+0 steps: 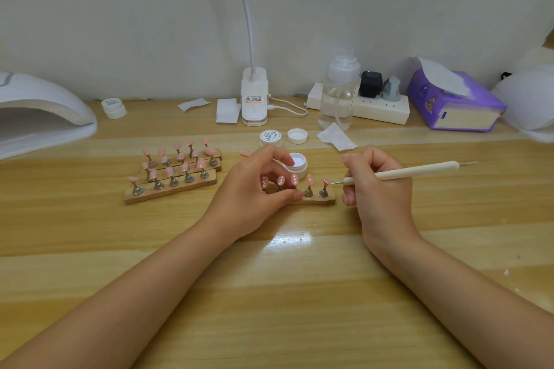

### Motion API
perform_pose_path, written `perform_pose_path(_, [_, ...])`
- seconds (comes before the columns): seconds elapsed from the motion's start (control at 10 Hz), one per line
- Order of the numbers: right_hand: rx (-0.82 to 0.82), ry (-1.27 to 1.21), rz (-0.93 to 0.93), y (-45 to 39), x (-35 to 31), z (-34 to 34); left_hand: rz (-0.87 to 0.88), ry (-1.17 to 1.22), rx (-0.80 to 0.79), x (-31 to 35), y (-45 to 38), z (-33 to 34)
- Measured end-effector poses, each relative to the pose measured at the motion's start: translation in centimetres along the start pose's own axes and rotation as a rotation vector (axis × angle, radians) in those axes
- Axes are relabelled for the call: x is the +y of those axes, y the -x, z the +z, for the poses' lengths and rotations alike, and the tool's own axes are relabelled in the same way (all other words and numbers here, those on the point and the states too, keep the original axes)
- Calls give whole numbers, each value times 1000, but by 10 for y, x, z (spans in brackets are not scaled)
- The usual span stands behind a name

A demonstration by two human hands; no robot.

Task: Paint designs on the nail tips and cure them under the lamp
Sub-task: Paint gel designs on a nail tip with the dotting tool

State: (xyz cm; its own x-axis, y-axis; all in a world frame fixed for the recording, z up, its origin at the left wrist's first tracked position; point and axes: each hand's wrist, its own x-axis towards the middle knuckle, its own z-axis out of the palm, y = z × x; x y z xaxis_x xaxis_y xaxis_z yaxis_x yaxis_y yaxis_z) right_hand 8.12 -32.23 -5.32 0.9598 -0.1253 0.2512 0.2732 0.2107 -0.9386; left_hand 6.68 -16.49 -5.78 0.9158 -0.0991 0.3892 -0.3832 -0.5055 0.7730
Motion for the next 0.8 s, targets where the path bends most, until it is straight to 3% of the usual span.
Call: perform_pose_path(0.8, [-16,20,51,0,1,1,-66,-46,-81,5,1,-12])
